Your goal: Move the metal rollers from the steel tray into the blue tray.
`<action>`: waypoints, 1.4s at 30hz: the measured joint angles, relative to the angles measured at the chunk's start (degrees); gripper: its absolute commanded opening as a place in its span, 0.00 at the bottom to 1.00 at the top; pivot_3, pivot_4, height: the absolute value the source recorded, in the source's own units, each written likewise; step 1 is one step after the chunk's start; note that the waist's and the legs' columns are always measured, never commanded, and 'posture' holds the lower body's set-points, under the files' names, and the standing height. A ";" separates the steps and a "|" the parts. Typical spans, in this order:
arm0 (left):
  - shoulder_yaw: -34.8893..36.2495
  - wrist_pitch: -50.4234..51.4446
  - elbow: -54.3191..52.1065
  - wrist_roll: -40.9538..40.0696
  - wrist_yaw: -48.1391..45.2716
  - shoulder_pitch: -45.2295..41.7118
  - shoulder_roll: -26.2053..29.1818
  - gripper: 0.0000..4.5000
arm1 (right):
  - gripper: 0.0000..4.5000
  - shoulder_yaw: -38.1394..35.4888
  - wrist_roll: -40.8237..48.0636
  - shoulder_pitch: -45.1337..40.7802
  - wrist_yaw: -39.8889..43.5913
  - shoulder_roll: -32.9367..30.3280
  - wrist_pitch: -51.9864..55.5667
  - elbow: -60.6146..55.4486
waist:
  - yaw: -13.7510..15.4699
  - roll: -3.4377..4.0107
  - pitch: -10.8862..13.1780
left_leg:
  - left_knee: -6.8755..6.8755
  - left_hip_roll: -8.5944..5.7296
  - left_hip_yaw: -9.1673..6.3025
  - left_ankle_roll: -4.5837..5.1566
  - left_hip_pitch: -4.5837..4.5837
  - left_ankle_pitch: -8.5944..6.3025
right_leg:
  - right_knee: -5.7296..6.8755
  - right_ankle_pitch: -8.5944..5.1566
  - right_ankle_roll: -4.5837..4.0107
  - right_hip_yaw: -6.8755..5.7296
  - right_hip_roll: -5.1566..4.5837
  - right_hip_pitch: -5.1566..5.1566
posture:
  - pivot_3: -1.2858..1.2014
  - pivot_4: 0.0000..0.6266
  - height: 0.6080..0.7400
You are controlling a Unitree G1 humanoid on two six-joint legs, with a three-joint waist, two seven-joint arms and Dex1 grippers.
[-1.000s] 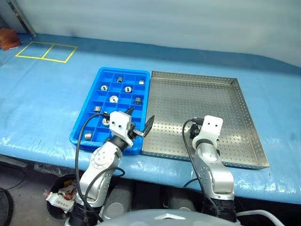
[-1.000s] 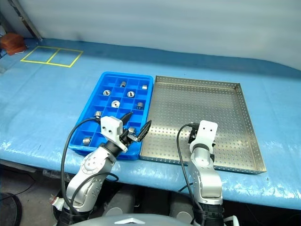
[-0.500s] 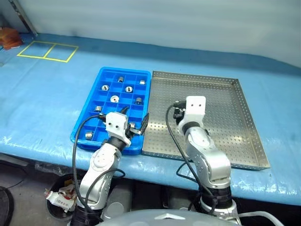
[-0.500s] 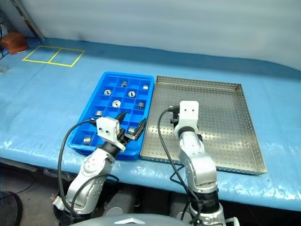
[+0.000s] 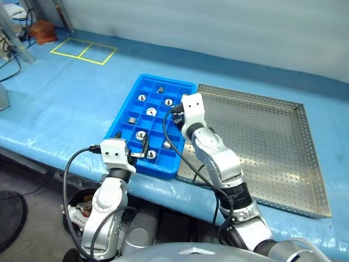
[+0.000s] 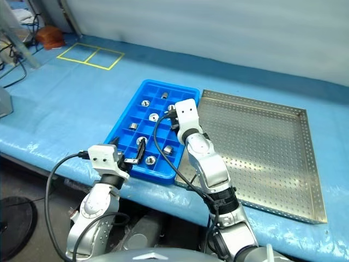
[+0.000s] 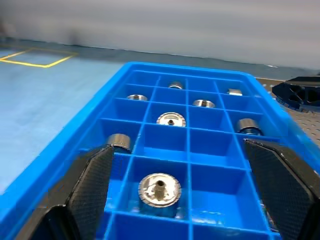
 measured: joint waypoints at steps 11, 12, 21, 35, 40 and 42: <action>-0.05 -0.02 -0.53 0.41 0.49 1.49 -0.25 1.00 | 0.39 1.42 -0.56 -0.23 3.18 1.75 -5.18 8.20 | 9.53 -0.03 -0.01 | 0.00 0.03 0.22 -0.31 -0.31 -0.17 | 0.01 0.01 0.03 0.03 0.02 -0.56 | 0.72 0.24 1.00; -0.05 -0.02 -0.53 0.41 0.49 1.51 -0.25 1.00 | 0.39 1.02 -0.47 -0.14 3.30 1.74 -5.35 8.20 | 10.07 -0.03 -0.02 | -0.01 0.04 0.25 -0.31 -0.31 -0.17 | 0.01 0.01 0.03 0.03 0.02 -0.56 | 0.72 0.24 1.00; -0.43 -0.03 -0.54 0.09 -0.90 0.87 0.14 1.00 | 0.39 -3.82 0.27 1.44 3.26 0.11 -4.90 3.85 | 12.31 -0.04 -0.03 | -0.02 0.07 0.46 -0.34 -0.45 -0.19 | -0.01 0.01 0.03 0.02 0.02 -0.70 | 0.70 0.24 1.00; -0.89 -0.03 0.07 -0.16 -2.60 -1.47 0.19 1.00 | 0.39 -4.74 -0.52 7.05 1.88 -0.23 -1.61 0.39 | 10.96 -0.04 -0.03 | -0.02 0.10 0.52 -0.37 -0.45 -0.21 | -0.02 0.00 0.02 0.02 0.07 -0.69 | 0.68 0.24 1.00; -1.09 -0.03 0.25 -0.16 -2.70 -1.72 0.16 1.00 | 0.74 -5.82 -0.46 7.01 1.16 0.64 -1.56 1.04 | 10.68 -0.05 -0.03 | 0.00 0.11 0.52 -0.37 -0.42 -0.21 | -0.01 0.00 0.02 0.02 0.09 -0.66 | 0.68 0.24 1.00; -1.10 -0.03 0.26 -0.16 -2.85 -1.77 0.17 1.00 | 0.88 -5.97 -0.40 7.01 1.16 0.70 -1.50 0.98 | 10.46 -0.05 -0.04 | 0.01 0.10 0.52 -0.37 -0.40 -0.21 | -0.01 0.00 0.02 0.02 0.09 -0.64 | 0.67 0.24 1.00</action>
